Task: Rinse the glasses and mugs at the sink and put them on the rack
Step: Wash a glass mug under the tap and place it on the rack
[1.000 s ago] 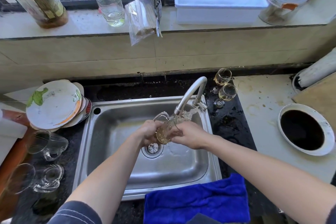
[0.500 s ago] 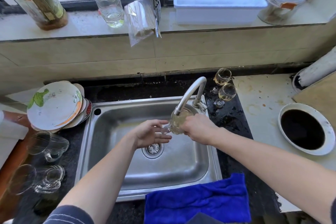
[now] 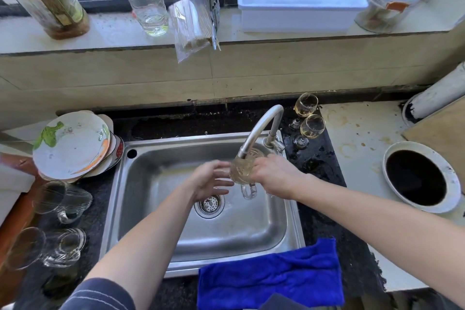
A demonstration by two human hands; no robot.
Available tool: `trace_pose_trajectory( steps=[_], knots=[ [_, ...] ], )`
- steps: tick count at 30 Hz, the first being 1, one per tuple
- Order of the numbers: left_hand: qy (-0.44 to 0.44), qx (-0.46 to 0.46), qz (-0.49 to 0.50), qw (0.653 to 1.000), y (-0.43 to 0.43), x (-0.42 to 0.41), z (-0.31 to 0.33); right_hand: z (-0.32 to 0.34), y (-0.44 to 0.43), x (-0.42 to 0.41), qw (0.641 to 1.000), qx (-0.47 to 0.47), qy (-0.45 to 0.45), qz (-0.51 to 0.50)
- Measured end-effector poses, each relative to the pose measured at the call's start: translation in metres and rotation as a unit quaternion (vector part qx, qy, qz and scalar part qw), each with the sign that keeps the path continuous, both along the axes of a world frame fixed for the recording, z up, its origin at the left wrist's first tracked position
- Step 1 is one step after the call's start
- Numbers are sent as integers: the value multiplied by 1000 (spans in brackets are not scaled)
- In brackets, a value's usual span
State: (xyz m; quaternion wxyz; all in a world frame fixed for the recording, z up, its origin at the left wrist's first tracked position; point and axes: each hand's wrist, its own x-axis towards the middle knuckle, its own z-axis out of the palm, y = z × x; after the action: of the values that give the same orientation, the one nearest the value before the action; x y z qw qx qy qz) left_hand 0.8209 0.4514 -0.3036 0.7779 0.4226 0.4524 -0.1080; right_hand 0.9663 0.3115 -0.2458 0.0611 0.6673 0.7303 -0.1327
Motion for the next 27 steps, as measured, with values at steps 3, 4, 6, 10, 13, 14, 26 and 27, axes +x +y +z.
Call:
trace_pose_trajectory(
  steps=[3,4,6,10,13,14,26,27],
  knots=[
    [21,-42,-41,998,10,11,7,8,0,0,996,16,-31,81],
    [28,-59,-70,995,9,14,6,8,0,-2,994,33,-27,96],
    [37,-91,-110,989,2,14,4,6,0,-5,992,61,3,106],
    [17,-75,-35,996,-10,9,-5,6,-8,-11,993,30,116,4],
    [-6,-63,78,995,-12,8,-13,13,-17,-13,967,-91,199,-127],
    [-12,-54,96,994,-13,9,-15,12,-16,-17,963,-100,208,-141],
    [-22,4,211,977,-19,17,-13,-3,-6,-27,980,-67,125,-143],
    [-23,-5,207,978,-17,16,-13,-5,-2,-28,983,-62,108,-135]
  ],
)
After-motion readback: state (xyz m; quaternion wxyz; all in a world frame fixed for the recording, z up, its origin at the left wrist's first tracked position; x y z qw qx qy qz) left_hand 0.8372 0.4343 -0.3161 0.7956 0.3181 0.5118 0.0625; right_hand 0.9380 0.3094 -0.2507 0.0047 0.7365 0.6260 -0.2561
